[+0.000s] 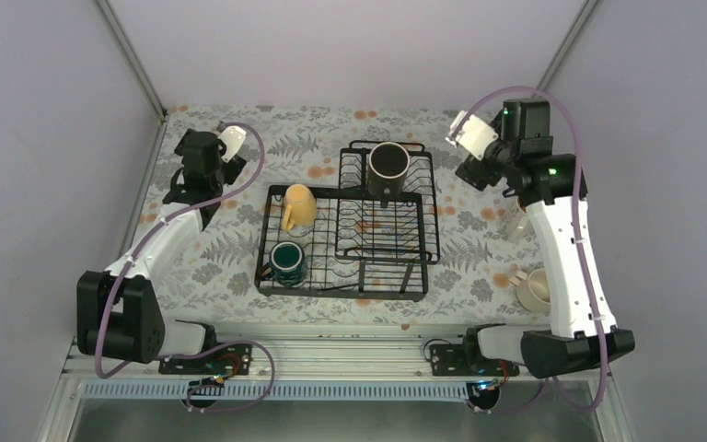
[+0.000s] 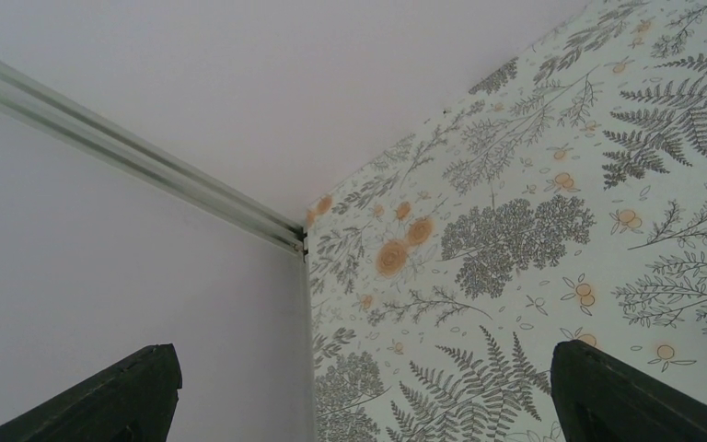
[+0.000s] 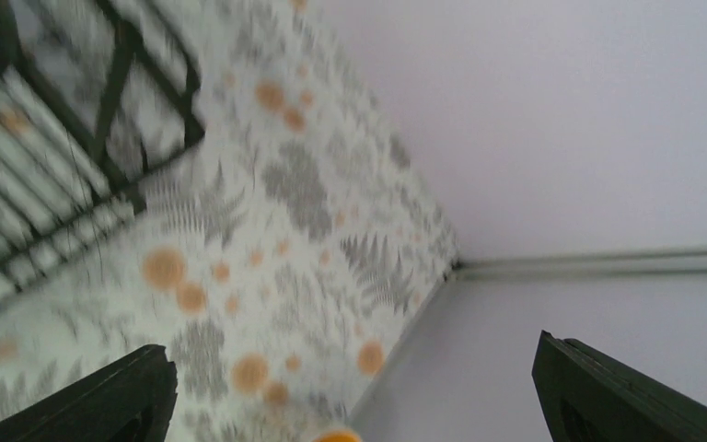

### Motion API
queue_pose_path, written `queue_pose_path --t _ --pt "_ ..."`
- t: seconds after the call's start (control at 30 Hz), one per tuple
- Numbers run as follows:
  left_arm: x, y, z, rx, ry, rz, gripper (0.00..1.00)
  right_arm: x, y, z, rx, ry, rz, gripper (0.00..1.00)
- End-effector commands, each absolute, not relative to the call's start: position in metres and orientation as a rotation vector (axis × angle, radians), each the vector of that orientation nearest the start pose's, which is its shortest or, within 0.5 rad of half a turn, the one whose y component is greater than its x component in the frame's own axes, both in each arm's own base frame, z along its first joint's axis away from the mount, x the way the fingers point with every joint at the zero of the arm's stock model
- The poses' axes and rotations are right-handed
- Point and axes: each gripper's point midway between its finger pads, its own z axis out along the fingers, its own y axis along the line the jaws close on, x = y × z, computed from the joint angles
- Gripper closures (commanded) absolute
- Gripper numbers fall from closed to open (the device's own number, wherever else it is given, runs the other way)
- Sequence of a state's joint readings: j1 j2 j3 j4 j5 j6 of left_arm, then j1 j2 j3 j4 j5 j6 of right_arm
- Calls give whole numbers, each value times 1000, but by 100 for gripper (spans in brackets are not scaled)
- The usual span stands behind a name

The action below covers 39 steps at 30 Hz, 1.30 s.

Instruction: Unload the cups from the dish rack

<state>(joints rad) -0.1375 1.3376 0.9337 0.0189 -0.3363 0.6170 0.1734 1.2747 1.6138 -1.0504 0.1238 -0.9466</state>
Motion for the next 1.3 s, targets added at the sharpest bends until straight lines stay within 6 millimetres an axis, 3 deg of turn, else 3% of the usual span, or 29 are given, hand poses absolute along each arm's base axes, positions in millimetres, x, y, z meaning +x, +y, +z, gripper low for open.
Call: queue_pose_path --t 0.0,0.2,0.27,0.43,0.57,0.77,0.97,1.1,1.27 --pt "429 -3 272 490 1882 647 0 349 82 401 -969 1861 -195 0" --pt "419 -21 322 492 1854 535 0 348 108 431 -765 1794 102 0" --pt "416 -30 343 479 1850 475 0 349 115 427 -715 1809 219 0" --pt "403 -49 381 475 1836 331 0 329 154 403 -822 1912 592 0" --pt "396 -69 394 504 1823 253 0 316 164 393 -903 1922 675 0" --pt "389 -86 402 516 1801 213 0 311 174 371 -985 1964 686 0" --pt "391 -86 400 515 1801 246 0 305 204 357 -1094 1976 560 0" --pt "394 -84 399 510 1801 266 0 316 218 345 -1118 1994 418 0" --pt "394 -82 395 512 1806 281 0 347 210 342 -1050 2006 226 0"
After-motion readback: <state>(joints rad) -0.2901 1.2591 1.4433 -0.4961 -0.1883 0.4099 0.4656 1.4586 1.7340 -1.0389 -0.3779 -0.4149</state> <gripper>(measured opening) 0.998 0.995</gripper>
